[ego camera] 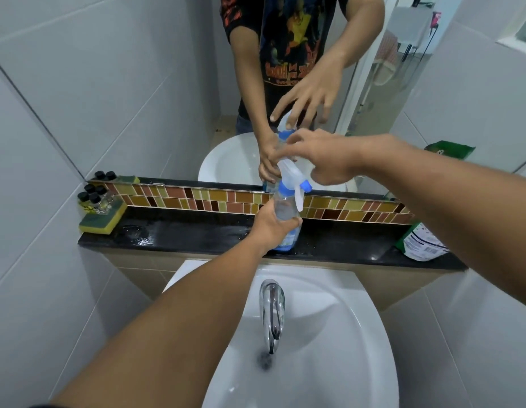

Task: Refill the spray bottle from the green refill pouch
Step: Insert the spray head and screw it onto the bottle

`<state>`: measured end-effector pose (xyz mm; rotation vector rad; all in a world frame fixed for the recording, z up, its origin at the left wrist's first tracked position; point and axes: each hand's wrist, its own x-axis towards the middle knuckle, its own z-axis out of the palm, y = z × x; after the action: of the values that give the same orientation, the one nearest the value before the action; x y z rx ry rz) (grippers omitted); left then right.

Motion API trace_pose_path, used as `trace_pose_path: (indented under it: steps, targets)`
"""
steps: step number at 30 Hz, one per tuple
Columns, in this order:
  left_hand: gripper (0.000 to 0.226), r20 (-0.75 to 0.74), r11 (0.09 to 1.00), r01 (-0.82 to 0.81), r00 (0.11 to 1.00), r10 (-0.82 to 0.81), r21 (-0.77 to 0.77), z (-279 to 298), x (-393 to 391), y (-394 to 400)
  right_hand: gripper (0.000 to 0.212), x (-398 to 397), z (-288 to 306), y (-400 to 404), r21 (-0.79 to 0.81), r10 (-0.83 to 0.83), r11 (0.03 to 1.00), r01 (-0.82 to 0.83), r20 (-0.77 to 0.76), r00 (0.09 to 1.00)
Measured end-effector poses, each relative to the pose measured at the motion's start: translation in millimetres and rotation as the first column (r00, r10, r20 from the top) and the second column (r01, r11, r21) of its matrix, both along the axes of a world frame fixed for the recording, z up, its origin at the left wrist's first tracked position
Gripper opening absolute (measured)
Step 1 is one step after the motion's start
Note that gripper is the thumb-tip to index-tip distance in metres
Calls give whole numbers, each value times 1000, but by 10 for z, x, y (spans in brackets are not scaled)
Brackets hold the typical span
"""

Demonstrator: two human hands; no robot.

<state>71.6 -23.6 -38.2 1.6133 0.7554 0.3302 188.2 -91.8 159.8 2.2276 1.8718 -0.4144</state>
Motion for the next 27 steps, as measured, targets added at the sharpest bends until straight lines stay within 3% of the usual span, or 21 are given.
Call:
trace_pose_path:
  steps: [2,5,9,13,17,21,24,27]
  targets:
    - [55,1,1000,-3,1000,3,9,-4,6,-4,79,-27,-117,-47,-20,103,995,-101,147,984]
    - [53,-8,1000,-9,1000,9,5,-7,10,-1,48,-82,-239,-54,128,222,955,-267,287,932]
    - [49,-8,999,-35,999,35,-24,-10,2,-13,17,-84,-339,12,239,201,933,-269,274,940]
    - [53,-43,999,-44,998,44,-10,-22,7,-13,59,-94,-435,109,280,4,957,-76,249,968]
    - [59,-68,999,-49,996,50,24,-4,46,-8,54,-189,-575,149,337,-221,931,141,213,952]
    - [57,-52,998,-49,997,51,43,-18,39,-10,53,-344,-700,198,422,-484,824,377,180,856]
    - [60,-39,998,-50,998,52,40,-24,41,-9,69,-387,-641,167,328,-551,816,476,188,813]
    - [56,-23,998,-54,998,54,21,-54,43,0,109,-341,-507,101,238,-574,782,576,-84,815]
